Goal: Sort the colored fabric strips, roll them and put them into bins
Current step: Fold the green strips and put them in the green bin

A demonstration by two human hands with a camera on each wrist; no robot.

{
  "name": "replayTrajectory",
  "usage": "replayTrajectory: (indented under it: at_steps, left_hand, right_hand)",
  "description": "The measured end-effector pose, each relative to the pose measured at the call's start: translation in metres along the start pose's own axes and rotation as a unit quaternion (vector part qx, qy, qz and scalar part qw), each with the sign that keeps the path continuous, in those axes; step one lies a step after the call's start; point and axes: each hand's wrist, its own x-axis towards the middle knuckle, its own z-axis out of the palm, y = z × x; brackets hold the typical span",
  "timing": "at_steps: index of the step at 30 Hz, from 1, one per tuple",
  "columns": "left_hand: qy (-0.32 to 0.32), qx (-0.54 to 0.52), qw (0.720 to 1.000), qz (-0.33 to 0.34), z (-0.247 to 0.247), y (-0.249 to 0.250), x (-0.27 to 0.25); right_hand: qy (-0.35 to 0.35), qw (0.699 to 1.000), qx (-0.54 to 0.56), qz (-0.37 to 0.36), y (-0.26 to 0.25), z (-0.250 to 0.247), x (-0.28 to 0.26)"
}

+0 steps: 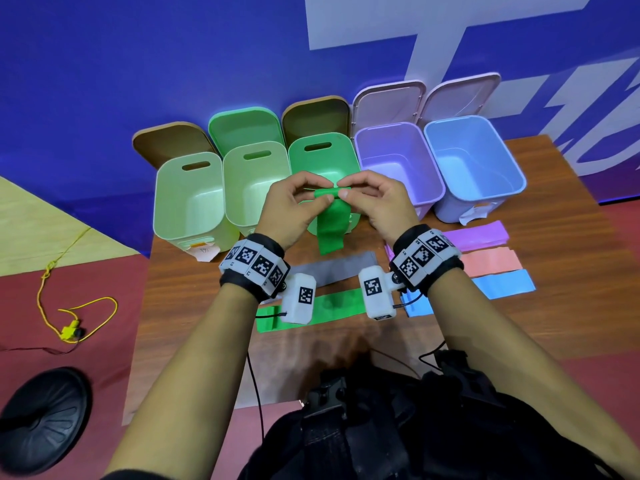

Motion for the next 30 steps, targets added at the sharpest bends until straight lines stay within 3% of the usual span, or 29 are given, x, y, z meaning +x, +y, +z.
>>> replayTrajectory:
  at_steps: [7,17,30]
  left_hand:
    - [0.006,-0.044,0.998,-0.042,0.0023,-0.0040,-0.0037]
    - [-0.003,-0.026,1.000,-0.005,0.0025,0.0016,-0.0054]
    - [-0.015,-0.032,0.999,-0.016,0.0022,0.0038,-0.0017]
  right_hand:
    - [0.009,1.000,0.005,-0.007,-0.0006,-0.0010,-0.0001]
    - [0.005,1.000,0.026,0.012,0.0024,-0.0009,-0.0034]
    - [0.016,0.999,0.032,-0.006,-0.0013,-0.0009,-0.0067]
